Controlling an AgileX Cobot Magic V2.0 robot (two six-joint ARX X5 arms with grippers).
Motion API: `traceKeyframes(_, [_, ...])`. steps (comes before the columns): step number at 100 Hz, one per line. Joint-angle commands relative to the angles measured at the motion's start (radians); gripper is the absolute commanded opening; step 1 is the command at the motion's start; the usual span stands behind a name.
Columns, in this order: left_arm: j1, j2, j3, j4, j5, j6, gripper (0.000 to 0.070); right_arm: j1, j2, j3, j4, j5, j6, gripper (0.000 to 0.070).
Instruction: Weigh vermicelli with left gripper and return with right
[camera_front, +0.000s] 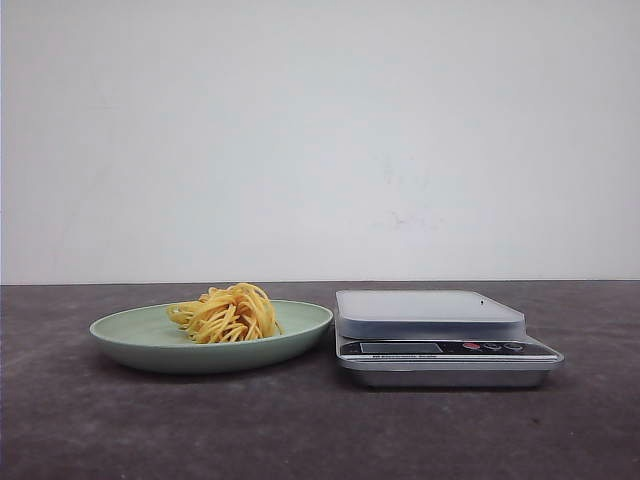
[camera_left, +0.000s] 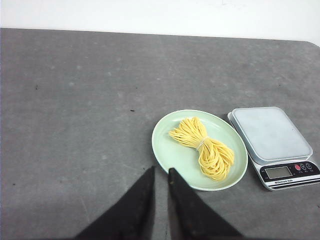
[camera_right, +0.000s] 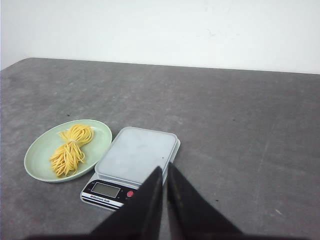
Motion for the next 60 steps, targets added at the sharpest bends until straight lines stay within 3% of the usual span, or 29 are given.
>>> traceKeyframes(1, [-0.005, 0.003, 0.014, 0.014, -0.002, 0.015, 0.0012, 0.005, 0.0, 0.007, 0.011, 0.002, 0.016, 0.0007])
traceKeyframes(24, [0.011, -0.003, 0.014, 0.032, -0.005, 0.017, 0.0012, 0.005, 0.0, 0.007, 0.011, 0.001, 0.016, 0.0007])
traceKeyframes(36, [0.068, -0.014, -0.016, 0.077, -0.005, 0.076, 0.0012, 0.005, 0.0, 0.007, 0.011, 0.001, 0.016, 0.0007])
traceKeyframes(60, [0.246, -0.138, -0.308, 0.452, -0.002, 0.11, 0.0012, 0.005, 0.0, 0.007, 0.011, 0.002, 0.016, 0.0007])
